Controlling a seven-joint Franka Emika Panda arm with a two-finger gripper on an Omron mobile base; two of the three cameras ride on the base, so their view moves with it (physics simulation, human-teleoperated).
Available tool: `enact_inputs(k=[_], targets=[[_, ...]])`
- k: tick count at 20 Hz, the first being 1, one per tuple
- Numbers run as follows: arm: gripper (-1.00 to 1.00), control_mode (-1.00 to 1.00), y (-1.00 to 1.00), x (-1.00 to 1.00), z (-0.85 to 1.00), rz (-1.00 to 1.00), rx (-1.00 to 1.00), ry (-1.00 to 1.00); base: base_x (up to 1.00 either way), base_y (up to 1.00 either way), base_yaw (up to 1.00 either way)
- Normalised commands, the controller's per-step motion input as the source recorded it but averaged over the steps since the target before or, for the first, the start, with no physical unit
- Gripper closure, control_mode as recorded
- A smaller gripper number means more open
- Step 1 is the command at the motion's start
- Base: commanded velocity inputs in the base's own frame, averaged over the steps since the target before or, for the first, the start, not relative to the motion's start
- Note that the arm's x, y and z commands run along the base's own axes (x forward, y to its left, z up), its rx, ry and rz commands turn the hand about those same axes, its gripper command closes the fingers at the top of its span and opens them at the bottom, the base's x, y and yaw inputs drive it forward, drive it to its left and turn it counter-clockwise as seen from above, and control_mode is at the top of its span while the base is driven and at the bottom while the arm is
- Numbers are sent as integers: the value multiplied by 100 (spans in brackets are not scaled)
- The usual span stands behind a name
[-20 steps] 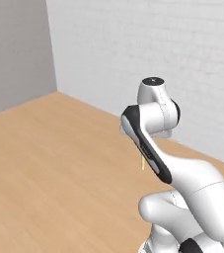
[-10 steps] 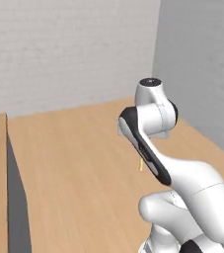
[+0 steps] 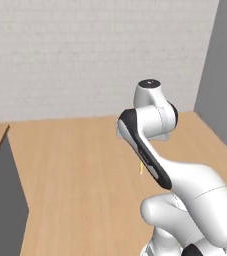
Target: Take a straw from the drawer in front and place it inside the glass cup on the dining counter.
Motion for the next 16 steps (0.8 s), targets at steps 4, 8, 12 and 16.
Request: enact_inputs(k=[4, 8, 12, 16], targets=[[100, 100, 0, 0, 0, 0, 0, 0, 100, -67, 48], [100, 100, 0, 0, 0, 0, 0, 0, 100, -51, 57], [100, 100, 0, 0, 0, 0, 0, 0, 100, -48, 58], [100, 100, 0, 0, 0, 0, 0, 0, 100, -50, 58]])
